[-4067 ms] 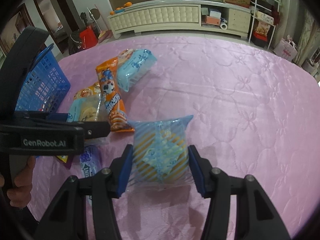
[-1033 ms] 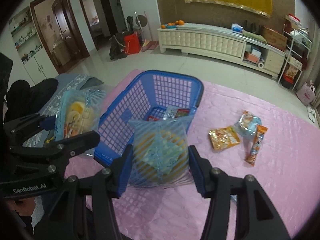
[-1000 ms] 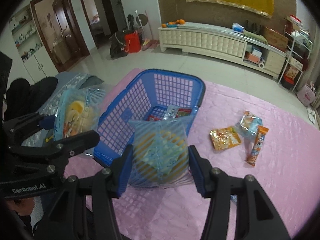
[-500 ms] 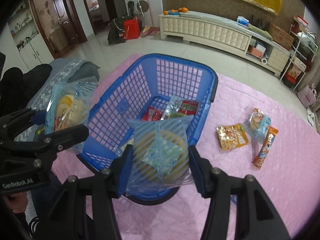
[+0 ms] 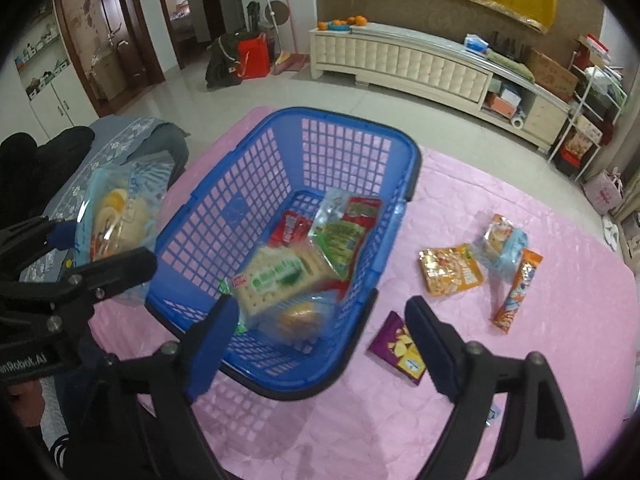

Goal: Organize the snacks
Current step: 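Lower the Dan Huang Su pack into the basket and open the left tool, then move both tools back over the remaining snacks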

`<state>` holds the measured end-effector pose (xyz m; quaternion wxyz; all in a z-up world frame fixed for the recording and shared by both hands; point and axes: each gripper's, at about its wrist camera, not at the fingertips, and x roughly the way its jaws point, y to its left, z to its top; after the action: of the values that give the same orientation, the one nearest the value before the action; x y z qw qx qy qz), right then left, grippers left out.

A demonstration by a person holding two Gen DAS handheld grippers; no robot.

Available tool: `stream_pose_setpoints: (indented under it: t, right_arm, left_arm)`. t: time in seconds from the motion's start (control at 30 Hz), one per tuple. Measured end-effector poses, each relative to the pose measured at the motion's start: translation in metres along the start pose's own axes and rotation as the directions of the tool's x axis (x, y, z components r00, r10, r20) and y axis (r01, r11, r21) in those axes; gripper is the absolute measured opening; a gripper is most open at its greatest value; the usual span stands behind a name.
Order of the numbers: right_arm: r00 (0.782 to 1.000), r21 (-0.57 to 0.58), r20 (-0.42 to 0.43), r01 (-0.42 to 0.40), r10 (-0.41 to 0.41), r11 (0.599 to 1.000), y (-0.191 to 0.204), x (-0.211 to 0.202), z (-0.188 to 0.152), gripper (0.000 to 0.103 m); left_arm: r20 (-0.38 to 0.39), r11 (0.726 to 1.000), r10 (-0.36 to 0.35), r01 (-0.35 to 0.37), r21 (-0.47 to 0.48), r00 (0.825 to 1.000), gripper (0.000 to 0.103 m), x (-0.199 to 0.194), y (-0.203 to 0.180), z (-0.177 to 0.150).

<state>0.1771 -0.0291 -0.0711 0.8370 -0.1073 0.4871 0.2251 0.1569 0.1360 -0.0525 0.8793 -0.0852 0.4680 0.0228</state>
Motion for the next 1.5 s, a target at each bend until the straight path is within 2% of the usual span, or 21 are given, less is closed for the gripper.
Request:
stream_pose_setpoints:
  t: [0.4, 0.8, 1.07, 1.33, 1.43, 1.5]
  right_arm:
    - [0.998, 0.076, 0.044, 0.050, -0.053, 0.996, -0.035, -0.018, -0.004, 0.092]
    - [0.998, 0.144, -0.004, 0.063, -0.063, 0.988, -0.067, 0.004, -0.019, 0.092]
    - [0.997, 0.143, -0.032, 0.067, -0.063, 0.987, -0.068, 0.019, -0.021, 0.092]
    - [0.998, 0.136, -0.034, 0.061, -0.057, 0.989, -0.061, 0.024, -0.019, 0.092]
    - [0.998, 0.137, -0.031, 0.061, -0.058, 0.989, -0.061, 0.022, -0.020, 0.092]
    - [0.998, 0.143, -0.030, 0.057, -0.053, 0.988, -0.061, 0.020, -0.021, 0.092]
  left_arm:
    - [0.007, 0.998, -0.016, 0.016, 0.054, 1.000, 0.064, 0.002, -0.020, 0.005]
    - [-0.058, 0.993, -0.037, 0.044, 0.113, 0.998, 0.064, 0.038, -0.039, 0.009]
    - [-0.107, 0.993, -0.036, 0.048, 0.112, 0.994, 0.064, 0.063, -0.033, 0.009]
    - [-0.117, 0.994, -0.043, 0.054, 0.094, 0.992, 0.065, 0.066, -0.029, 0.007]
    - [-0.099, 0.993, -0.066, 0.075, 0.096, 0.993, 0.077, 0.059, -0.031, 0.007]
    - [-0.081, 0.991, -0.051, 0.060, 0.119, 0.995, 0.079, 0.052, -0.035, 0.006]
